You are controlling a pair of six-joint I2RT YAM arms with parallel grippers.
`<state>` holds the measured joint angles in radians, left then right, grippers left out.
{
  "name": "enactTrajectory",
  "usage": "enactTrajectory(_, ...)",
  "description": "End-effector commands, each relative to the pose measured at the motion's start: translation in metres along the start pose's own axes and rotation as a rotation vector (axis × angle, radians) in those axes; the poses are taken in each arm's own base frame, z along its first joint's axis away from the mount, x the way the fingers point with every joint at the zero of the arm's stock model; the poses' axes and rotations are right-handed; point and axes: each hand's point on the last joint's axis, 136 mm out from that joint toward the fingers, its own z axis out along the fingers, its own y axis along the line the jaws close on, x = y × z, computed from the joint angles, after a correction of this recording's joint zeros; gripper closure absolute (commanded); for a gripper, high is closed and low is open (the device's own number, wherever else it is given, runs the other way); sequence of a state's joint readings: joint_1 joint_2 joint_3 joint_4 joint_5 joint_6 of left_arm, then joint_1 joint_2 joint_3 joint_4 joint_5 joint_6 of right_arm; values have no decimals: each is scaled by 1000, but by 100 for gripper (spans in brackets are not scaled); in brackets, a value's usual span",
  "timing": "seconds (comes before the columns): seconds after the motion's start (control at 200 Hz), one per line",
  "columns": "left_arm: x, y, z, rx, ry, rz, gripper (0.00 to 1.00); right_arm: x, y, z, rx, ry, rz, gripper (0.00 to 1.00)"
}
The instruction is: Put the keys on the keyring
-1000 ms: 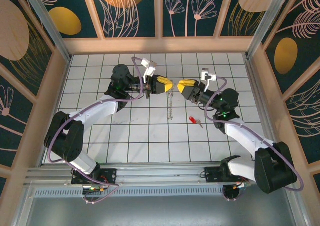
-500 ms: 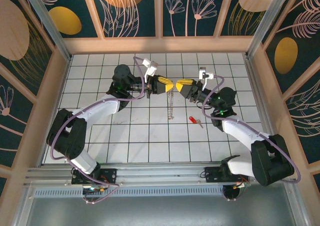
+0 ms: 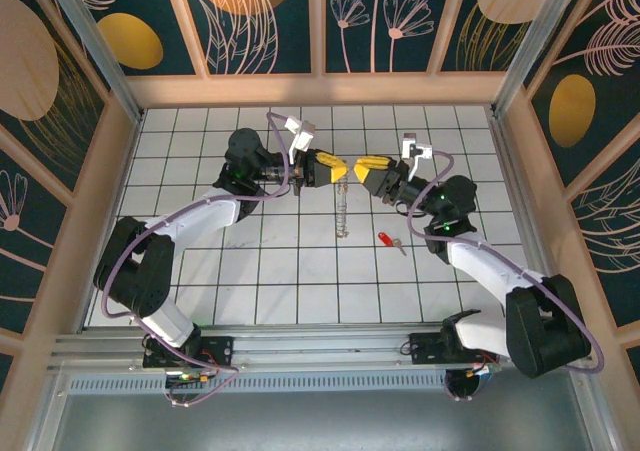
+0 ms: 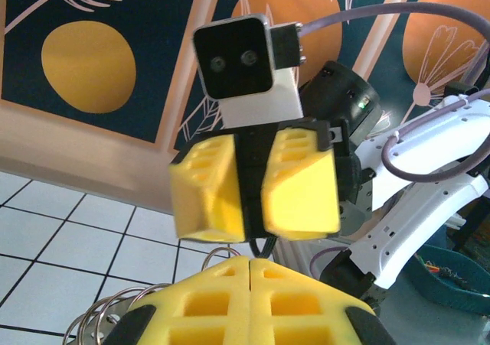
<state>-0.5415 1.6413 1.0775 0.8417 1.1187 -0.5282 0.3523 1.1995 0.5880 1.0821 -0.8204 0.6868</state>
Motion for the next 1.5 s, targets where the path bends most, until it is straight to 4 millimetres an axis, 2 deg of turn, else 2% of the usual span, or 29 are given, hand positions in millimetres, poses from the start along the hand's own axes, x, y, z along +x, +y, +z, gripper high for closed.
enactTrajectory(0.0, -18, -5, 0, 27, -29, 72, 100, -5, 15, -5, -29, -6, -41, 72)
enactTrajectory(0.21, -19, -6, 1, 31, -32, 77, 100, -3, 17, 0, -45, 2, -35, 72)
enactTrajectory(0.506, -20, -5, 1, 32, -36, 75, 100, 2, 10, 8, -59, 10, -17, 73)
enactTrajectory(0.746, -22, -5, 2, 36, -41, 77, 100, 7, 4, 8, -49, 16, -5, 73)
enactTrajectory(1.256, -21, -1, 3, 36, -47, 69, 100, 14, 15, 11, -102, 44, -13, 73)
enactTrajectory(1.497, -22, 0, 3, 36, -50, 68, 100, 18, 15, 11, -100, 53, -15, 93)
